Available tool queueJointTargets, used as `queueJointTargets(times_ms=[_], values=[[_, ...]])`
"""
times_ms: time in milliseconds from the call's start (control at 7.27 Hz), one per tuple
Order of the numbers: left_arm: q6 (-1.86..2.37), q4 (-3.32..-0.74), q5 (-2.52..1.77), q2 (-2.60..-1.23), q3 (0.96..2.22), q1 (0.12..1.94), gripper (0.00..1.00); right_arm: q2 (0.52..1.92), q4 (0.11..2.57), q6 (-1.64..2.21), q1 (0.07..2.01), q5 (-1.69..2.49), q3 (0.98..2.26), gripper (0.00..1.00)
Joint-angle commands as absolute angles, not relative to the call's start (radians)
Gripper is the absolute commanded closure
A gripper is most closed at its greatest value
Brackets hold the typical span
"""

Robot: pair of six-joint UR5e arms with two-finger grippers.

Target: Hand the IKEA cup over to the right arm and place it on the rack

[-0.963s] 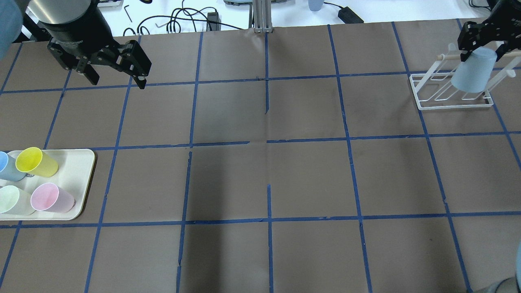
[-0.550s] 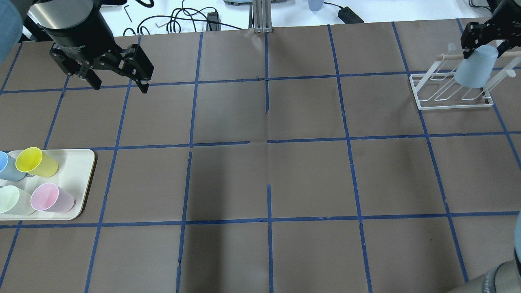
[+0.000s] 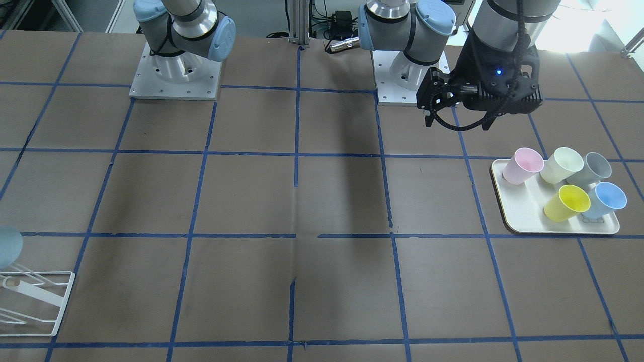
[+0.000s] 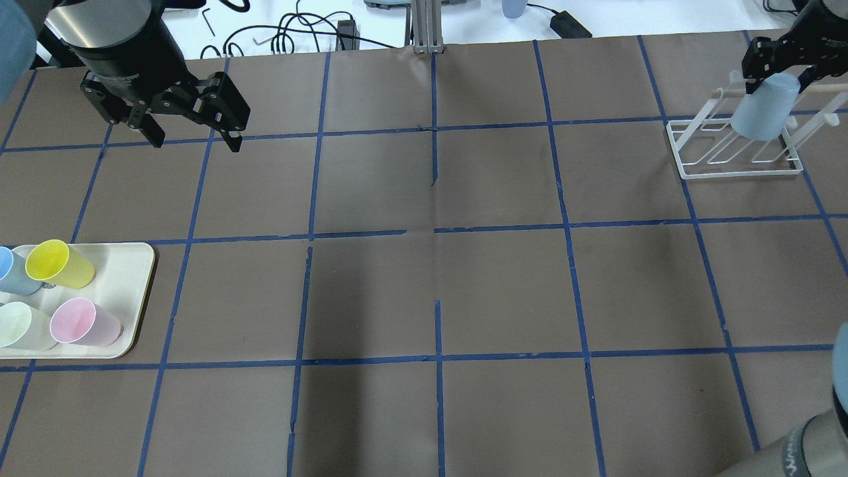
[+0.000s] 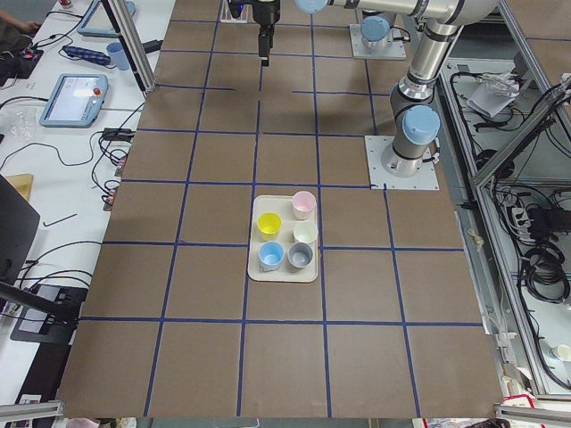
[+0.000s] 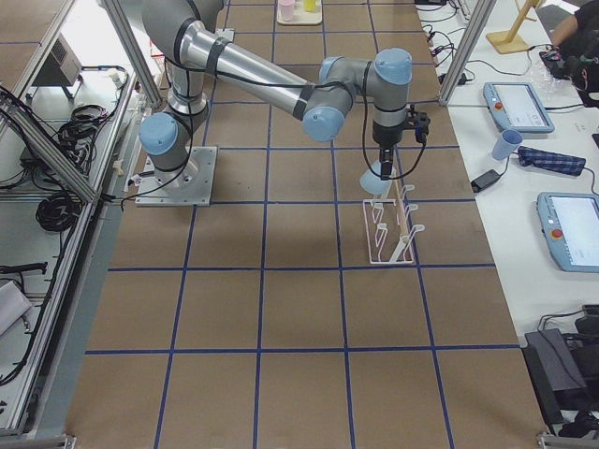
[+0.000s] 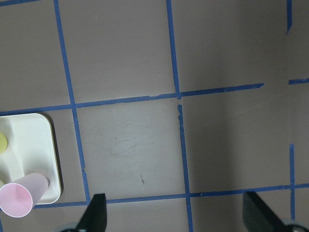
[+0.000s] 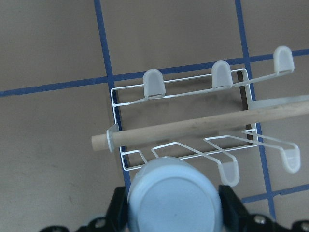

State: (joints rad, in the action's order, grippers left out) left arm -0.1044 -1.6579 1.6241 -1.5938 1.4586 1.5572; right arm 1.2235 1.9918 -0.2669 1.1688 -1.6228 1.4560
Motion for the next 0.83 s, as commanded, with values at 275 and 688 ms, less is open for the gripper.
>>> queueJointTargets(times_ms=[275,688], values=[[-0.1,-1.658,1.617,-1.592,1.46,1.554,0.0,1.198,1.994,-0.271,1.17,-1.6,1.454,0.77],[-0.1,-1.658,1.617,-1.591,1.459,1.552,0.0,1.183,1.993,-0.273,1.17,-1.598,1.448,0.06]])
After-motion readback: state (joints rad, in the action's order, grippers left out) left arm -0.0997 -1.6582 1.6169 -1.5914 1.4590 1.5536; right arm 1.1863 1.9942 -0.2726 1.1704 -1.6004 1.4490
